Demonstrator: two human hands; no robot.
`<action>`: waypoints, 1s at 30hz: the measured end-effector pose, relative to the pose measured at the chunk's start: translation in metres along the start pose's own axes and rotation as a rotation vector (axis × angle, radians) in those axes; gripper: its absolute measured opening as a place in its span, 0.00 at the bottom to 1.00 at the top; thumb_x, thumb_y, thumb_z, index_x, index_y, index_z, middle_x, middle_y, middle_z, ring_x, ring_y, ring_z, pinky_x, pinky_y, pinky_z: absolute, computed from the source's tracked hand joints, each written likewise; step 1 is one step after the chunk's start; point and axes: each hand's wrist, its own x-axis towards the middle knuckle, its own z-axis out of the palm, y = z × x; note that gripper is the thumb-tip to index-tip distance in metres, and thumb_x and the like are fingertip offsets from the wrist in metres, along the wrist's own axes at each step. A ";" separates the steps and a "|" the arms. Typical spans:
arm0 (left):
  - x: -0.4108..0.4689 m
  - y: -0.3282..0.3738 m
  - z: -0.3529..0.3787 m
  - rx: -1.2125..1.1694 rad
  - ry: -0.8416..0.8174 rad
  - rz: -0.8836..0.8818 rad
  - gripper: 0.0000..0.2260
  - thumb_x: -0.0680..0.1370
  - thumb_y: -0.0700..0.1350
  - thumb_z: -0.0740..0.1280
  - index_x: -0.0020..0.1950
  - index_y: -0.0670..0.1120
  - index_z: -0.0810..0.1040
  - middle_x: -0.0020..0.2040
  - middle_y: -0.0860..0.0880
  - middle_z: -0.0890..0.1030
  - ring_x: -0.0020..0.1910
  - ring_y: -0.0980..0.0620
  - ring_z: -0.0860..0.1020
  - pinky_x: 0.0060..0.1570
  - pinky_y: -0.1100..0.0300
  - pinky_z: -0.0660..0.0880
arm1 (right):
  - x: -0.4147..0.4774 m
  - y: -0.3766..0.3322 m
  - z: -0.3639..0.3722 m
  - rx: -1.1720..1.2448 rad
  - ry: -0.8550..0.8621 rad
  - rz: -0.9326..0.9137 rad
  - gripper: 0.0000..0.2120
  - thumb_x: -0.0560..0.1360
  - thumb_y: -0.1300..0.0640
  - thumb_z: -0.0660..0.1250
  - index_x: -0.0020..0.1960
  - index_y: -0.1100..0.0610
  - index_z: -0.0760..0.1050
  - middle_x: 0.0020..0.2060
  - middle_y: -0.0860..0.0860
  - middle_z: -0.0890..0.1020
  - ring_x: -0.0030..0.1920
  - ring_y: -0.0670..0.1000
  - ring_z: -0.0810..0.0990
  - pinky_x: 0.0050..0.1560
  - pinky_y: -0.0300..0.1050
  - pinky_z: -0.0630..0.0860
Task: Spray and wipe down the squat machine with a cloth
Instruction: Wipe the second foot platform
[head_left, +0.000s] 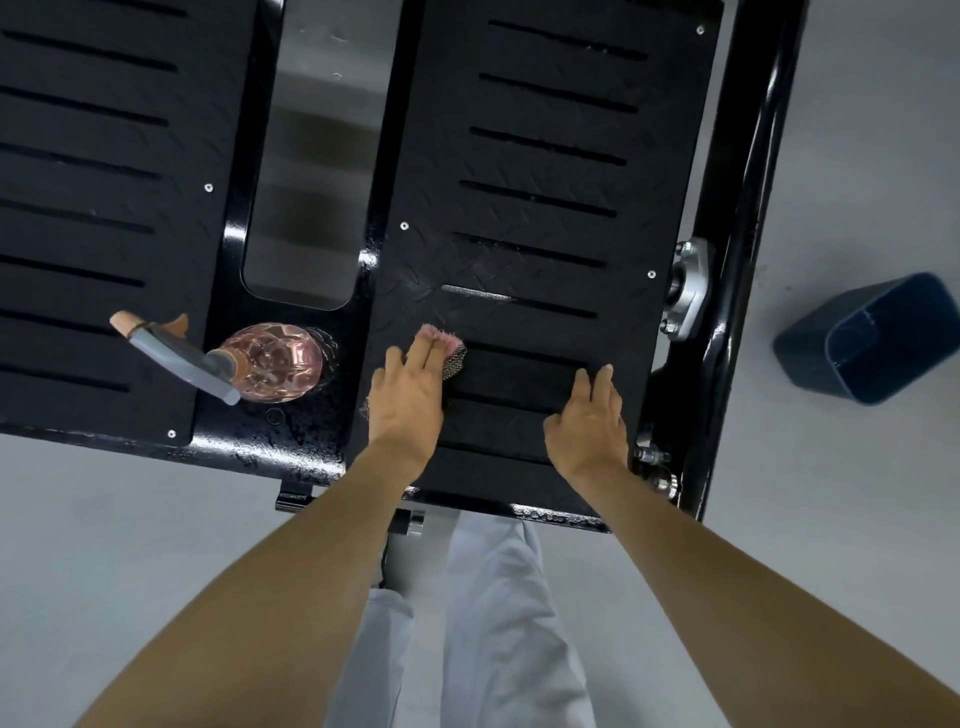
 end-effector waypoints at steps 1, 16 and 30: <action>0.000 0.002 0.001 -0.014 0.015 -0.017 0.32 0.73 0.31 0.64 0.75 0.46 0.59 0.75 0.52 0.58 0.58 0.46 0.68 0.55 0.56 0.72 | -0.002 0.003 0.002 -0.005 0.000 0.006 0.33 0.79 0.56 0.57 0.78 0.60 0.44 0.77 0.58 0.41 0.77 0.57 0.45 0.75 0.54 0.55; 0.007 0.118 0.009 -0.254 -0.131 0.191 0.26 0.77 0.35 0.60 0.73 0.53 0.63 0.72 0.51 0.63 0.62 0.46 0.68 0.59 0.52 0.71 | -0.002 0.022 0.009 0.040 -0.018 0.055 0.35 0.78 0.54 0.62 0.77 0.59 0.46 0.77 0.56 0.43 0.77 0.55 0.46 0.75 0.53 0.55; 0.023 0.061 -0.018 0.435 -0.194 0.610 0.36 0.75 0.34 0.63 0.78 0.46 0.48 0.78 0.50 0.49 0.61 0.46 0.65 0.61 0.54 0.67 | -0.004 0.037 -0.020 -0.109 -0.194 -0.043 0.30 0.81 0.54 0.55 0.78 0.58 0.45 0.77 0.56 0.45 0.75 0.57 0.55 0.71 0.53 0.61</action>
